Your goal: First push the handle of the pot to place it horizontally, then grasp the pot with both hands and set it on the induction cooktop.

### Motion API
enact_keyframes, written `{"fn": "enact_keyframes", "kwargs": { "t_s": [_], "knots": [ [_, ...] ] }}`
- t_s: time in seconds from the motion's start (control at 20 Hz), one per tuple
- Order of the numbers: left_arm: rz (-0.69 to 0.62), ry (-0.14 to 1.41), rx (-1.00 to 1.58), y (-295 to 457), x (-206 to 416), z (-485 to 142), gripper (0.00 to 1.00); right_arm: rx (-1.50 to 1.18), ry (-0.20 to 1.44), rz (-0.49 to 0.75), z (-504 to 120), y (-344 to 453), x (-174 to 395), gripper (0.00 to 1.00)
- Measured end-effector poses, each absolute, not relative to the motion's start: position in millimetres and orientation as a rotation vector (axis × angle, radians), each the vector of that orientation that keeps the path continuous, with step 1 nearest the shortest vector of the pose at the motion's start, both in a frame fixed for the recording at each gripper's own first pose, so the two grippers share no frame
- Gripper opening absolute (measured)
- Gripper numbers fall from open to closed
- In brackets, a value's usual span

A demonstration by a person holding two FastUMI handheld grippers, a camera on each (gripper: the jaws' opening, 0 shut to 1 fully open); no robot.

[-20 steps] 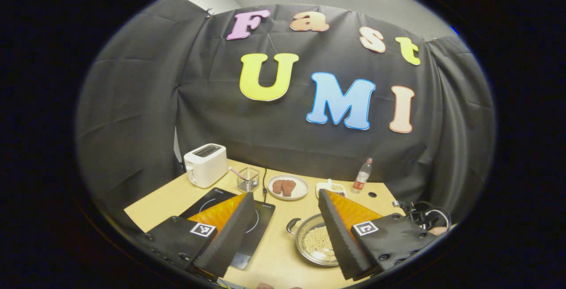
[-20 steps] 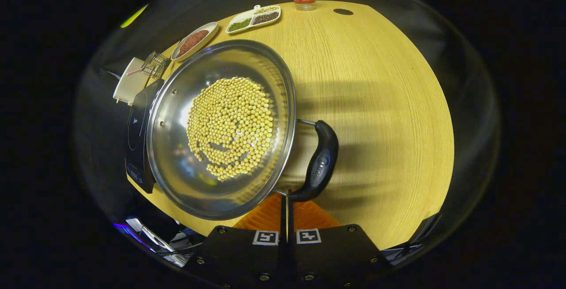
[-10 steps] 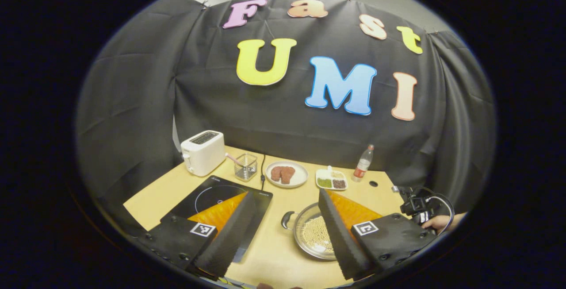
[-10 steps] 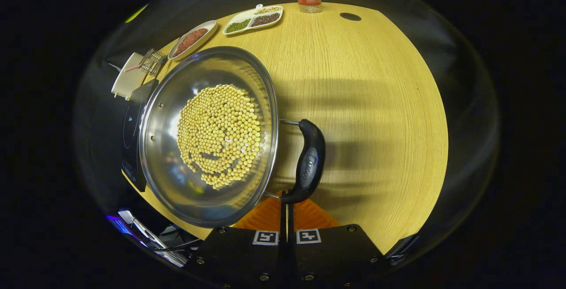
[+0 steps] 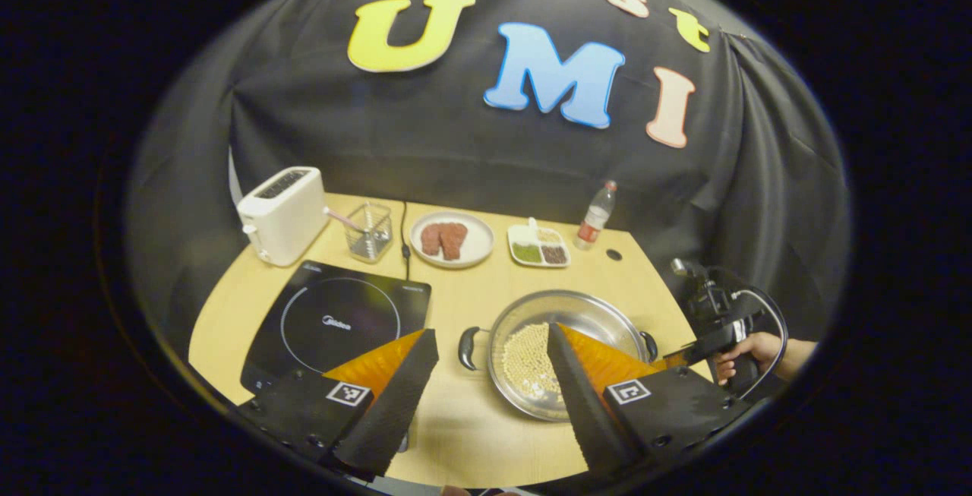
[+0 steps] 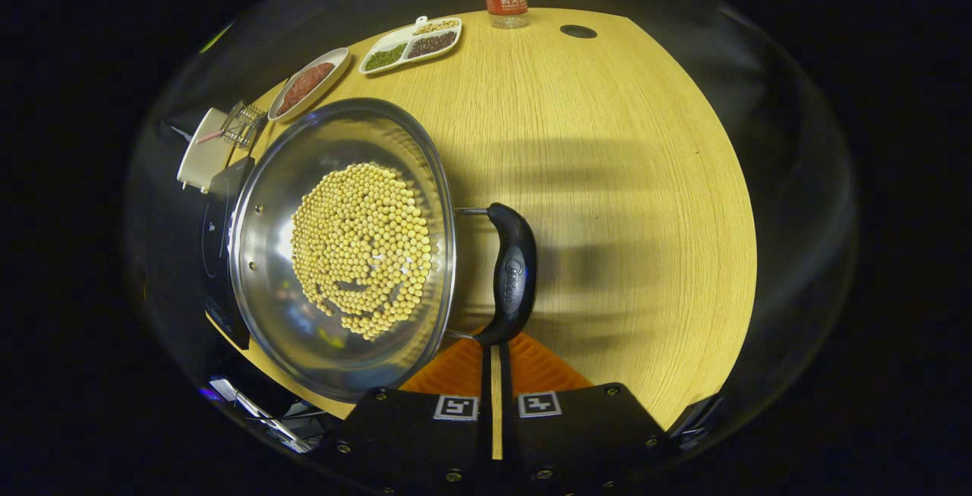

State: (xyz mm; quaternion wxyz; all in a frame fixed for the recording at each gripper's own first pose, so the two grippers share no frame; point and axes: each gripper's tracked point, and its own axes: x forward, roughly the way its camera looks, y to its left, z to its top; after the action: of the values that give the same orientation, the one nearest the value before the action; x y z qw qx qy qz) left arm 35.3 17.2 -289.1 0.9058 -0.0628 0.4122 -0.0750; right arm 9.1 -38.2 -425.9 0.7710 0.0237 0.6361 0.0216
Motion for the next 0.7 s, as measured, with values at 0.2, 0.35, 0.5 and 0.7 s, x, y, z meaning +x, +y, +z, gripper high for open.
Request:
{"fn": "enact_keyframes", "kwargs": {
  "t_s": [0.2, 0.35, 0.5, 0.7],
  "knots": [
    [-0.28, 1.007, -0.12, 13, 40, -331, 0.96, 0.044, 1.288, -0.023, -393, -53, 1, 0.75],
    [-0.319, 1.134, -0.139, 11, 43, -349, 0.98, 0.209, 1.256, -0.017, -364, -41, -2, 0.98],
    [-0.308, 1.23, -0.188, 14, 50, -366, 0.96, 0.282, 1.246, 0.035, -351, -31, 1, 0.98],
    [-0.296, 1.29, -0.19, 18, 66, -379, 0.99, 0.248, 1.254, 0.081, -349, -34, 15, 0.98]
  ]
}}
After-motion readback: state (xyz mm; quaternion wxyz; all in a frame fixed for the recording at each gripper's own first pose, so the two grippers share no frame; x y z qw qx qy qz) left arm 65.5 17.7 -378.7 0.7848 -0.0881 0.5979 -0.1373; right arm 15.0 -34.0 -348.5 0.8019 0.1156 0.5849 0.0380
